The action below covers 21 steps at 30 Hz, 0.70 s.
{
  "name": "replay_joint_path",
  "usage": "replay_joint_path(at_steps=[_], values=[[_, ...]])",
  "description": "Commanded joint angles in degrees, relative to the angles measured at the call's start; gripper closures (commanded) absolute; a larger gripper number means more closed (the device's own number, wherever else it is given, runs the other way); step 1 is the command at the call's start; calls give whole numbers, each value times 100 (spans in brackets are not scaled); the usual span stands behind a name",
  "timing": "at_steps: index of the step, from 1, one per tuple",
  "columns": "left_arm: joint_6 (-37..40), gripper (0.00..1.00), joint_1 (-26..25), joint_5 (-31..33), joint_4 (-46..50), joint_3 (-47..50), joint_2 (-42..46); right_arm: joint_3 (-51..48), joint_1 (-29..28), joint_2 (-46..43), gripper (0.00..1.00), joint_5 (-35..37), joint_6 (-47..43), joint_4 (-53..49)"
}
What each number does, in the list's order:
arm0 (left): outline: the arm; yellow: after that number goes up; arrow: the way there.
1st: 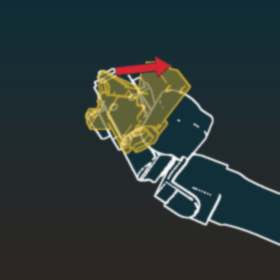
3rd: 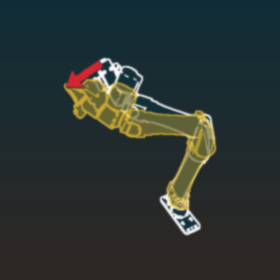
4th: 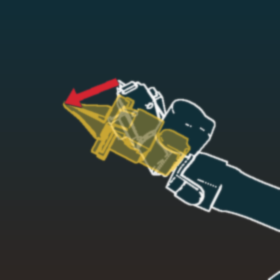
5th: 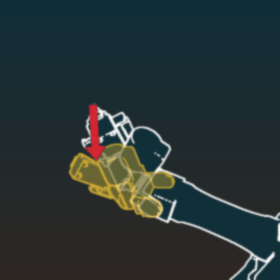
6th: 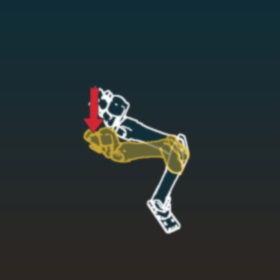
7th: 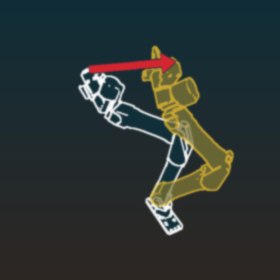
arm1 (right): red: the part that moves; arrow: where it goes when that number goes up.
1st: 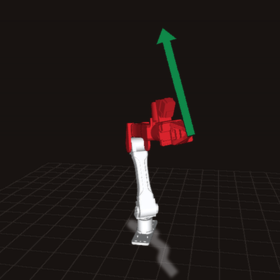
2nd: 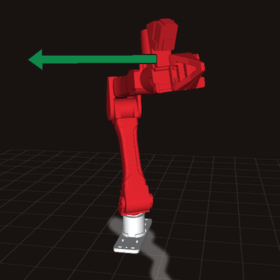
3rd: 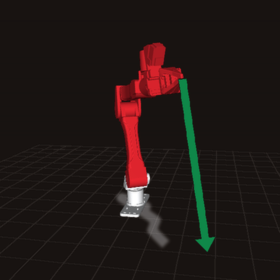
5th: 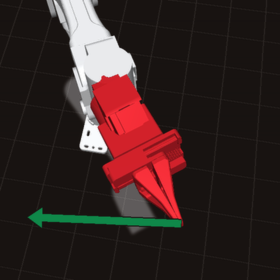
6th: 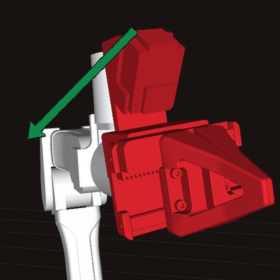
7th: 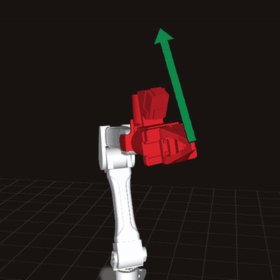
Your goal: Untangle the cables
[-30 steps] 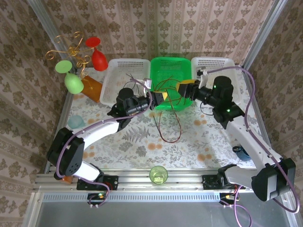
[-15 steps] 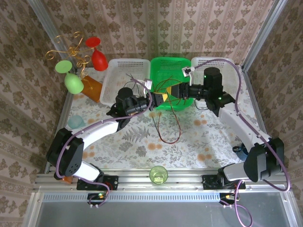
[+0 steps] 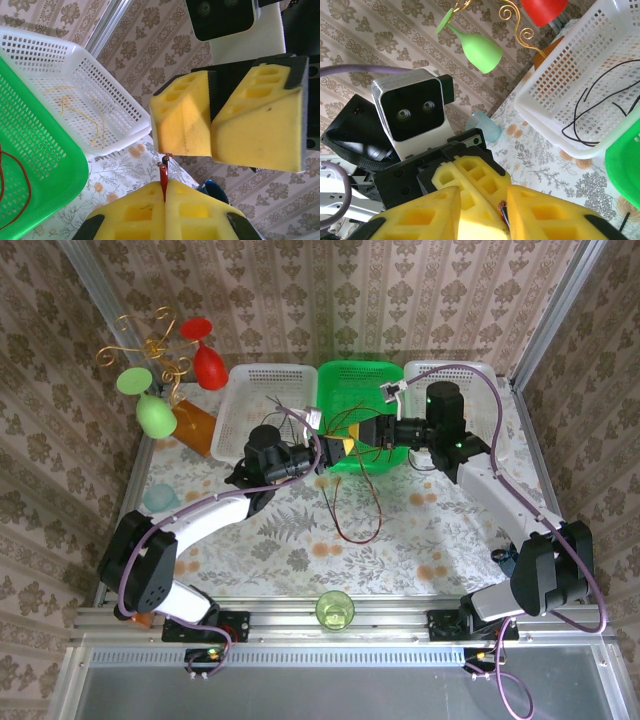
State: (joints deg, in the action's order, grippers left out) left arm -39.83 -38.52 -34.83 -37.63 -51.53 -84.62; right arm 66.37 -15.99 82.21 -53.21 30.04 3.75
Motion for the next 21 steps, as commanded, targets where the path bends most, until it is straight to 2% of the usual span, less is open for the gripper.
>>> replay_joint_path(at_steps=[1,10,14,16,21], values=[[24,100,49,-156,-78,-162,139,-43,18,80,65,-64,-7,196],[-16,100,47,-165,-146,-175,115,-62,17,208,65,-1,-94,148],[-50,100,47,-165,-170,-167,115,-109,14,225,68,-31,-121,154],[-51,100,50,-165,-174,-169,115,-148,17,217,72,-27,-141,149],[-59,100,51,-165,-182,-164,111,-197,24,190,91,17,-157,152]])
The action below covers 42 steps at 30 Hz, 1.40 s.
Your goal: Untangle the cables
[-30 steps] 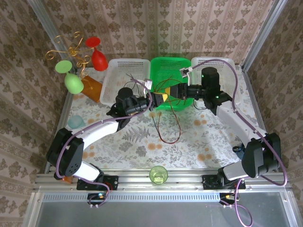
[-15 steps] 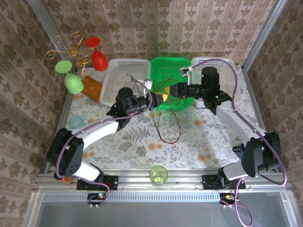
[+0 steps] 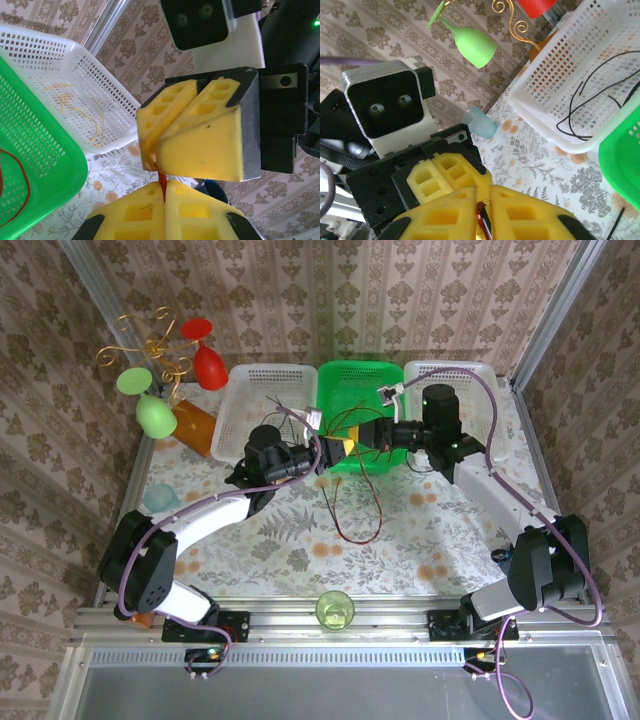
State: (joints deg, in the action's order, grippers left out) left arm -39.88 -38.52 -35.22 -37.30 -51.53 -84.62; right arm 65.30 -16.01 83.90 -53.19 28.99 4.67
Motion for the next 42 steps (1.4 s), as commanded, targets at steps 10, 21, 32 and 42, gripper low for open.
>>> replay_joint_path(at_steps=[10,21,32,42], values=[[-105,100,117,-108,-256,-92,149,-241,194,-118,100,98,12,201],[-17,100,156,75,-125,-5,280,-375,351,-266,100,262,10,202],[1417,100,170,1600,1950,-109,1281,-777,706,-1443,100,1847,-219,-234],[2723,100,-46,3762,3506,-398,2364,-775,722,-2723,100,3398,-810,-1122]])
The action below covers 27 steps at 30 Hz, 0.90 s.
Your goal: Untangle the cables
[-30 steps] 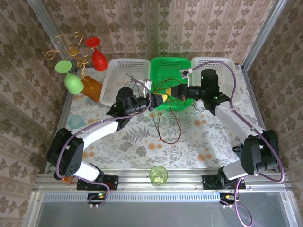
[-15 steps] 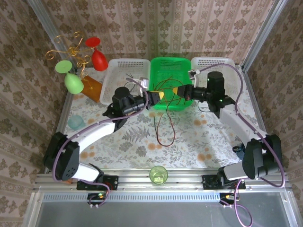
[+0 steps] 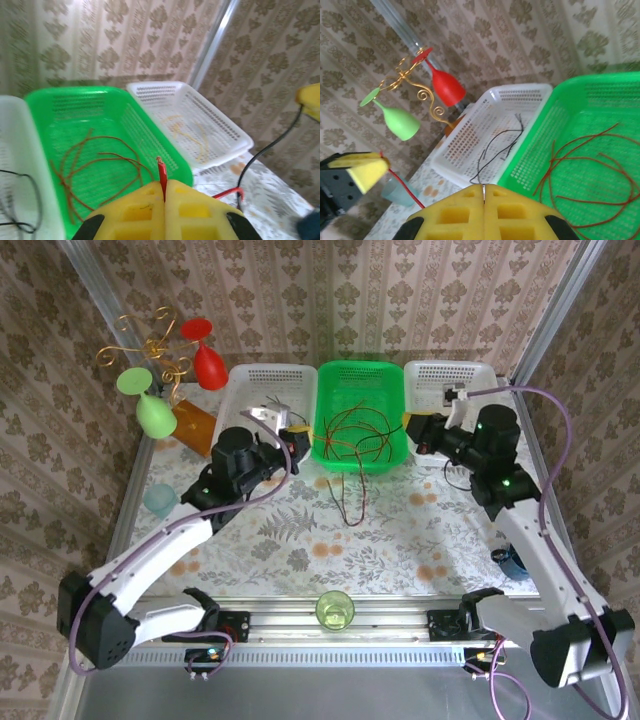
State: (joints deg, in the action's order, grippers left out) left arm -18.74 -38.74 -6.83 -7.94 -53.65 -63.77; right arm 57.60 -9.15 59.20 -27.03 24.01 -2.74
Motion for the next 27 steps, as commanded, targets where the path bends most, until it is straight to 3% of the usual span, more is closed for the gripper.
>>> replay_joint_path(at_steps=[1,9,15,27], values=[[680,100,-27,1051,638,-190,357,1,36,-348,100,940,-334,-449],[1385,100,-59,2386,1291,-259,1079,-74,69,-999,100,2728,-603,-875],[1545,100,116,3548,1727,-92,1719,-139,276,-1285,100,3476,-682,-1169],[1419,100,1422,3521,3162,-370,2392,-144,871,-1583,100,4259,-799,-1445]])
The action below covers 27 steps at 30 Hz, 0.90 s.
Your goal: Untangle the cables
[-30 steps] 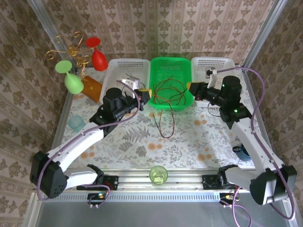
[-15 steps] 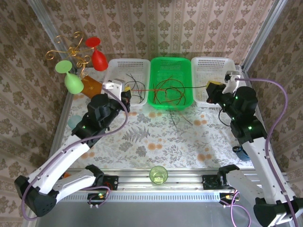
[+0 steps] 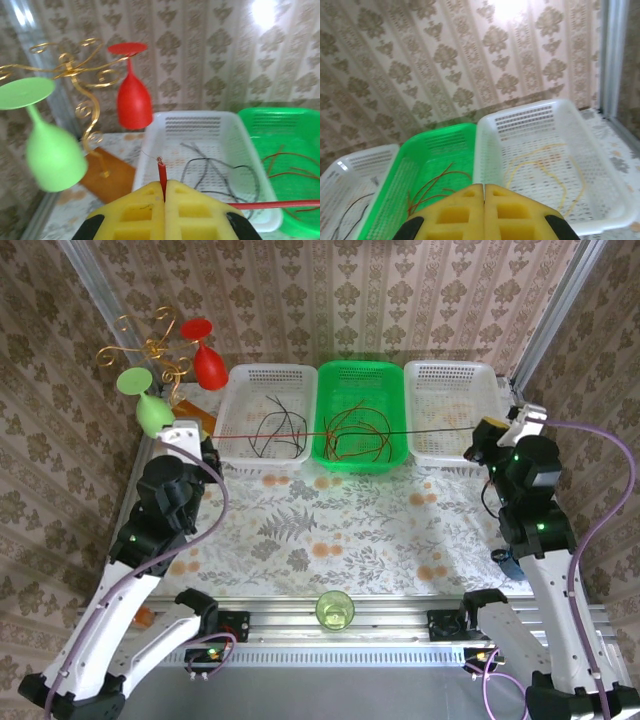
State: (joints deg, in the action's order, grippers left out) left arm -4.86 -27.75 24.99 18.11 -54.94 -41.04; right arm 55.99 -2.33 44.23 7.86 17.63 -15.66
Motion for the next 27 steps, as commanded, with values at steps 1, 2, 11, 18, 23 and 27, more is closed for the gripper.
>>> replay_joint_path(at_steps=[1,2,11,18,23,27], values=[[6,100,448,301,606,-262,130,25,228,-90,100,845,-163,-176],[-20,100,560,274,671,-281,139,23,283,-91,100,891,-163,-190],[-338,100,1370,-29,901,-372,201,6,681,-179,100,1150,-155,-287],[-492,100,1415,-737,767,-406,63,48,743,-178,100,575,-334,-239],[-854,100,1396,-1530,520,-490,-133,162,741,-195,100,-611,-72,7],[-1009,100,1313,-1889,299,-750,-385,643,680,-33,100,-1607,72,232]])
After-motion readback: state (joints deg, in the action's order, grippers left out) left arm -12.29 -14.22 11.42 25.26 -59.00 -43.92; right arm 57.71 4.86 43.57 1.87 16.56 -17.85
